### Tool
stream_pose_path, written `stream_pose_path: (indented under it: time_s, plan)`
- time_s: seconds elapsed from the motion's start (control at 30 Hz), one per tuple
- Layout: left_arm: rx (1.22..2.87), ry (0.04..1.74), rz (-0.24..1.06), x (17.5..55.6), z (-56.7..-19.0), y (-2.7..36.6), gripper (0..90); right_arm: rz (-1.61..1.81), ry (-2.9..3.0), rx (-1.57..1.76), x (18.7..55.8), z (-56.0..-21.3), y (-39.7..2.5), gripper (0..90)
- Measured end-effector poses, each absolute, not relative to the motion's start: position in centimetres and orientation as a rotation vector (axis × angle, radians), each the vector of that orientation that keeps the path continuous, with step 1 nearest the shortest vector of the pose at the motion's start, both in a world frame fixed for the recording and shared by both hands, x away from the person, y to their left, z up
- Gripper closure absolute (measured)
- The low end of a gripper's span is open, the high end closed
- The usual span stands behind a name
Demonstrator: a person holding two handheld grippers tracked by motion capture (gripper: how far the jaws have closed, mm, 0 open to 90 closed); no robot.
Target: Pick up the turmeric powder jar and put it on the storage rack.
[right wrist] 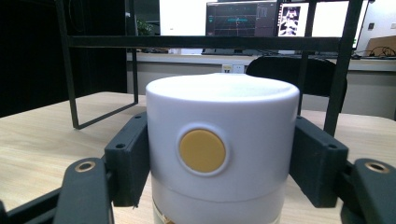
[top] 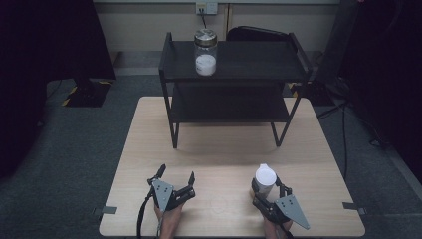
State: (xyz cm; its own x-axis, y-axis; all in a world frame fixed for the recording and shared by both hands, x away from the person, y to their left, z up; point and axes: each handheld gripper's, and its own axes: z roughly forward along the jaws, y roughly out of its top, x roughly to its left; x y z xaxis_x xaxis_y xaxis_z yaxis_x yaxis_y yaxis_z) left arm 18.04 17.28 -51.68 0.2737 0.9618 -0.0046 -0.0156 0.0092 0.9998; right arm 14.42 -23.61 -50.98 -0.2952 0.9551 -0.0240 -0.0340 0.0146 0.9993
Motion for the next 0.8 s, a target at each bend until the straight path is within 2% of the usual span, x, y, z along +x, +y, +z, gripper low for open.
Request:
stream_pose_path:
  time_s: [0.8]
  plan:
    - [1.309, 0.996, 1.007, 18.0, -51.7, 17.3, 1.2, 1.431, 1.469, 1.048, 14.6, -49.5, -24.3, 30.3]
